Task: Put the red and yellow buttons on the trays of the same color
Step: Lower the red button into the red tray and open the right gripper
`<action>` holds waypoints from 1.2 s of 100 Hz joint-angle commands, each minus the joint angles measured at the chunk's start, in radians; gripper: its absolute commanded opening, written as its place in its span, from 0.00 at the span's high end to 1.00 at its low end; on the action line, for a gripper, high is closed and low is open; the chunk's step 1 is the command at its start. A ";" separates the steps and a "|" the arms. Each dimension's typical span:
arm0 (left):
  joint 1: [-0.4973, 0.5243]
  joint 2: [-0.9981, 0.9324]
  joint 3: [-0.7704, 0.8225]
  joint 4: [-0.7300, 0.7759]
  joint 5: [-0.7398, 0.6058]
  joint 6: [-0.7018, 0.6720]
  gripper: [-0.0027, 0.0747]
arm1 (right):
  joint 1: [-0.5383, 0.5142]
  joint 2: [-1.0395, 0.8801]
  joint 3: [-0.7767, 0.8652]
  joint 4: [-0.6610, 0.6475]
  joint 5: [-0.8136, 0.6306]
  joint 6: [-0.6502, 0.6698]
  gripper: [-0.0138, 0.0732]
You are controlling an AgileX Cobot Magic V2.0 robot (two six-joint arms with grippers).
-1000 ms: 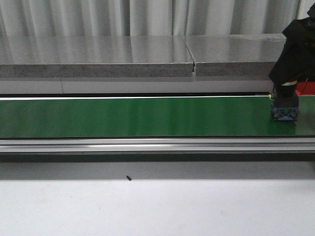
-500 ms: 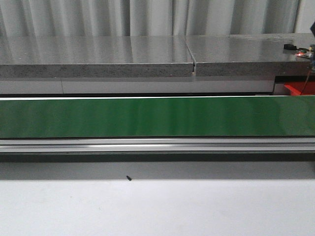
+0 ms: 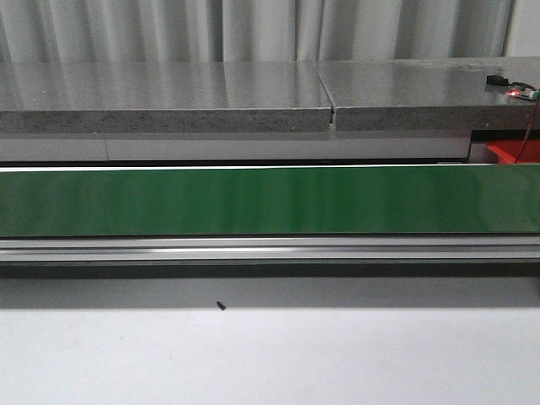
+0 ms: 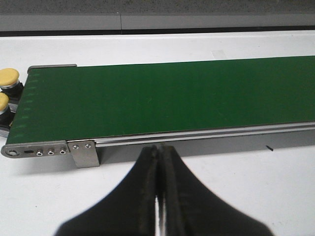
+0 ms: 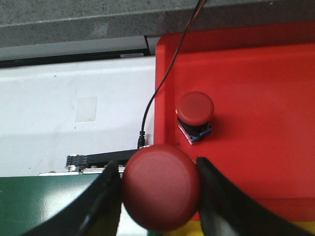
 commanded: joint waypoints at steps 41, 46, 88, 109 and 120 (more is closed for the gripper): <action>-0.008 0.009 -0.028 -0.006 -0.069 -0.010 0.99 | -0.008 0.149 -0.033 0.074 -0.139 -0.002 0.74; -0.008 0.009 -0.028 -0.006 -0.069 -0.010 0.99 | -0.008 0.162 -0.033 0.086 -0.152 -0.002 0.74; -0.008 0.009 -0.028 -0.006 -0.069 -0.010 0.99 | -0.008 0.227 -0.034 0.187 -0.208 -0.003 0.74; -0.008 0.009 -0.028 -0.006 -0.069 -0.010 0.99 | -0.007 0.255 -0.034 0.193 -0.188 -0.009 0.73; -0.008 0.009 -0.028 -0.006 -0.069 -0.010 0.99 | -0.006 0.255 -0.034 0.193 -0.189 -0.018 0.63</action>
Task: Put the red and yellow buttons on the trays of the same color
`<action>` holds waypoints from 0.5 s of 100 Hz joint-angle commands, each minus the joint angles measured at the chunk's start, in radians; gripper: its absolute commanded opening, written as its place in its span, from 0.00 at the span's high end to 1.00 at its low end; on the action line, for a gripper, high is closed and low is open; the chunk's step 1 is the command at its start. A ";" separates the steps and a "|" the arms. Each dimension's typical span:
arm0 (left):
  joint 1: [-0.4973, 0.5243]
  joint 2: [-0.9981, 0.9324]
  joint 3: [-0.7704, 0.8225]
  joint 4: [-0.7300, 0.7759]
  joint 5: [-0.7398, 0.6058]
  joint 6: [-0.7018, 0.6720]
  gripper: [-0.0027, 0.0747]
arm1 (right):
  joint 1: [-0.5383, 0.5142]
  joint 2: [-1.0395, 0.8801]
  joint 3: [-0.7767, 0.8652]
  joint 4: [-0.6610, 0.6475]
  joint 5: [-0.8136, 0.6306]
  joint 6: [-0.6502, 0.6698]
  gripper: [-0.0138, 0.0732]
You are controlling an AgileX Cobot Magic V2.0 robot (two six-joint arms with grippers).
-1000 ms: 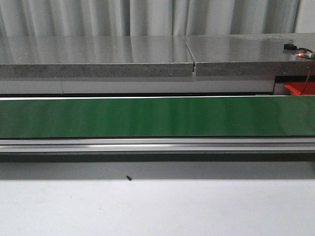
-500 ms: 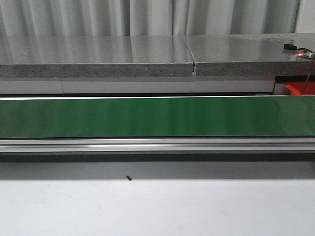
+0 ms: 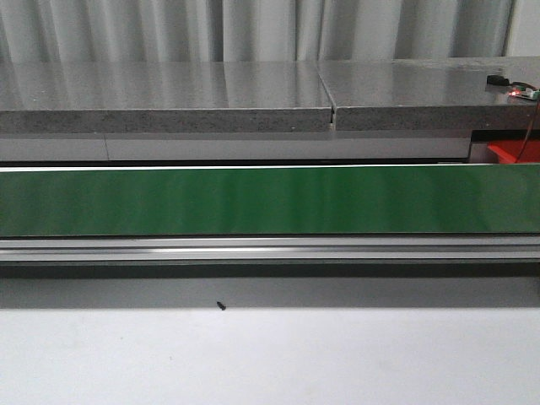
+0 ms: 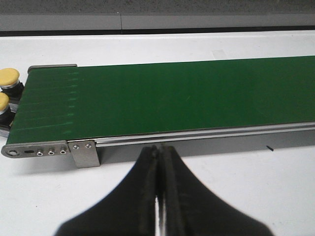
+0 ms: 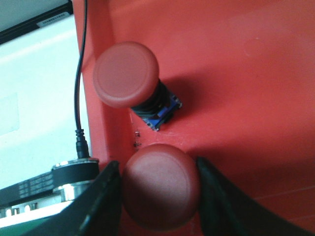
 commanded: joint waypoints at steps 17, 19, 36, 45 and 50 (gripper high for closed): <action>-0.008 0.009 -0.028 -0.006 -0.069 -0.010 0.99 | -0.006 -0.046 -0.032 0.027 -0.007 -0.016 0.33; -0.008 0.009 -0.028 -0.006 -0.069 -0.010 0.99 | -0.006 -0.046 -0.032 0.027 -0.005 -0.016 0.31; -0.008 0.009 -0.028 -0.006 -0.069 -0.010 0.99 | -0.006 -0.063 -0.030 0.026 0.016 -0.018 0.25; -0.008 0.009 -0.028 -0.006 -0.069 -0.010 0.99 | -0.006 -0.089 -0.023 0.023 0.015 -0.035 0.25; -0.008 0.009 -0.028 -0.006 -0.069 -0.010 0.99 | -0.006 -0.107 -0.011 0.023 0.007 -0.045 0.26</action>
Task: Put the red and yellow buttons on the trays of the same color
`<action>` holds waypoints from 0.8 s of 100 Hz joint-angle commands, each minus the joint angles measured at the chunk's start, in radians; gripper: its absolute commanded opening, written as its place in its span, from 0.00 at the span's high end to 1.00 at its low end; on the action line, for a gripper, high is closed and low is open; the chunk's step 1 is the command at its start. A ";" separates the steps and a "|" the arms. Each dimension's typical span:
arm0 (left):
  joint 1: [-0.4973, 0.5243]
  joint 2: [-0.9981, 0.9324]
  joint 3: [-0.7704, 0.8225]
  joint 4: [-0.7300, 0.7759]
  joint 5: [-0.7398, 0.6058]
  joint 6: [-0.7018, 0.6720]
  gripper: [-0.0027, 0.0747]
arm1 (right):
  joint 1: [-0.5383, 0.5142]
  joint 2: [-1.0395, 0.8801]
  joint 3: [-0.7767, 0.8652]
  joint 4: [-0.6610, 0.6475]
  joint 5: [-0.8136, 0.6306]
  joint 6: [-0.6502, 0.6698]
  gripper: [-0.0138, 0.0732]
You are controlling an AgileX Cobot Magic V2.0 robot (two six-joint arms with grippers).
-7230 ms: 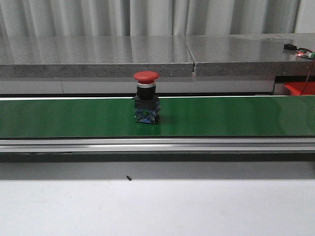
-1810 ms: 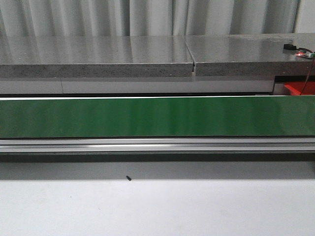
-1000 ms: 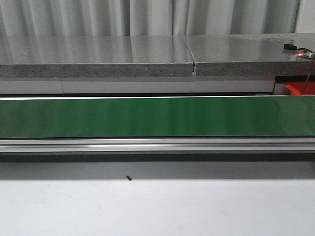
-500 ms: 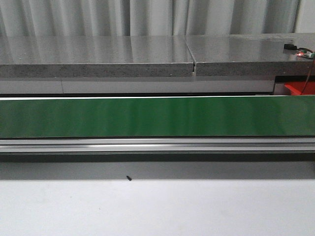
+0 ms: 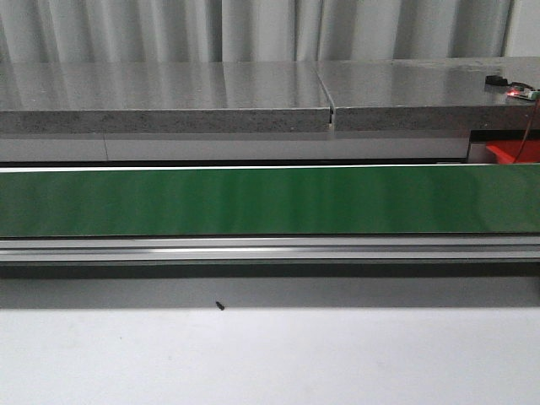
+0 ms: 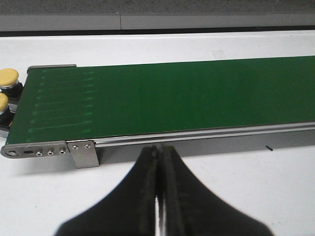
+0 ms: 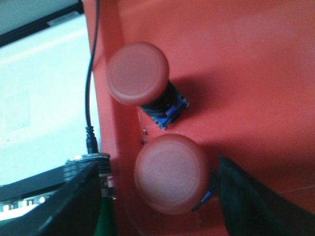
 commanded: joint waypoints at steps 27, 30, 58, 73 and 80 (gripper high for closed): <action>-0.008 0.009 -0.028 -0.006 -0.069 -0.010 0.99 | 0.013 -0.234 0.121 0.022 -0.130 -0.061 0.36; -0.008 0.009 -0.028 -0.006 -0.069 -0.010 0.99 | 0.022 -0.251 0.137 0.022 -0.148 -0.062 0.42; -0.008 0.009 -0.028 -0.006 -0.069 -0.010 0.99 | 0.135 -0.393 0.222 0.014 -0.210 -0.118 0.91; -0.008 0.009 -0.028 -0.006 -0.069 -0.010 0.99 | 0.182 -0.464 0.222 0.014 -0.178 -0.124 0.91; -0.008 0.009 -0.028 -0.006 -0.069 -0.010 0.99 | 0.190 -0.500 0.224 0.014 -0.135 -0.124 0.91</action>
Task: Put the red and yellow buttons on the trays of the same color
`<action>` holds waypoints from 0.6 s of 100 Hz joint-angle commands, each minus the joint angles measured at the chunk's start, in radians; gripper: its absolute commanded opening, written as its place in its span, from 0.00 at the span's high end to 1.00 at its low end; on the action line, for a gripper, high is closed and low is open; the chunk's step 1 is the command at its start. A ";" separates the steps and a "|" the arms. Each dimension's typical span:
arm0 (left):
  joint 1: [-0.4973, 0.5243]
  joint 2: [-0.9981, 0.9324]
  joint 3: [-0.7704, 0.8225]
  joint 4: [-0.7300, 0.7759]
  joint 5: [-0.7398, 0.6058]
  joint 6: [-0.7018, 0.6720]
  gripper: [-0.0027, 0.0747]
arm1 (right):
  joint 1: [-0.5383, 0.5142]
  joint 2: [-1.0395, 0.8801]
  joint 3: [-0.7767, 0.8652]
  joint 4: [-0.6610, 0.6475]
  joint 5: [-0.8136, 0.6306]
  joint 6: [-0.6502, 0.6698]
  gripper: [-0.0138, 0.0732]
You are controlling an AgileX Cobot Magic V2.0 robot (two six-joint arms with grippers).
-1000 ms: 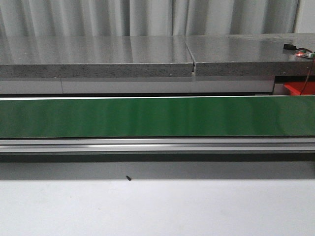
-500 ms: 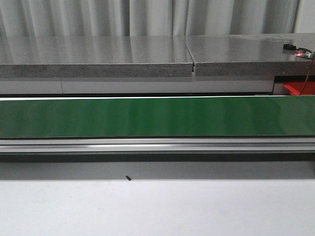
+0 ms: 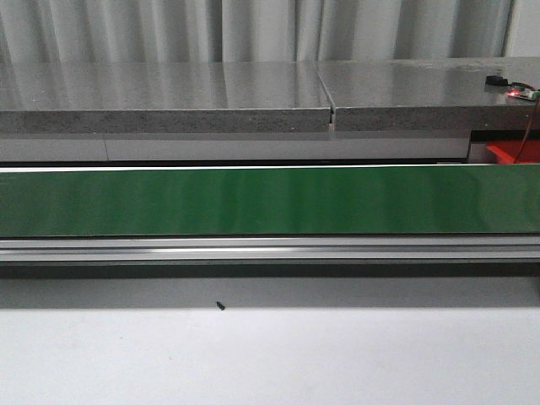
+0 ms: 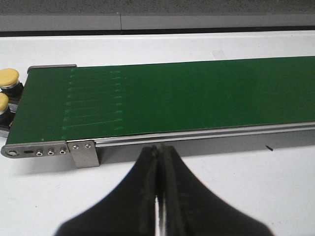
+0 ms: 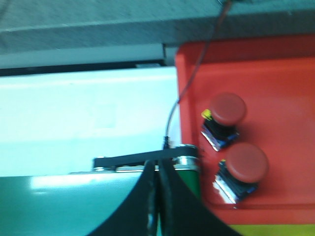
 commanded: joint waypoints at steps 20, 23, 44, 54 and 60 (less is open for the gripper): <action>-0.008 0.009 -0.028 -0.006 -0.069 -0.010 0.99 | 0.032 -0.193 0.035 0.015 0.017 -0.013 0.91; -0.008 0.009 -0.028 -0.006 -0.069 -0.010 0.99 | 0.032 -0.214 0.049 0.015 0.022 -0.013 0.91; -0.008 0.009 -0.028 -0.006 -0.069 -0.010 0.99 | 0.096 -0.328 0.139 0.011 0.030 -0.012 0.91; -0.008 0.009 -0.028 -0.006 -0.069 -0.010 0.99 | 0.136 -0.372 0.183 0.011 0.030 -0.012 0.91; -0.008 0.009 -0.028 -0.006 -0.069 -0.010 0.99 | 0.158 -0.399 0.209 0.011 0.030 -0.012 0.91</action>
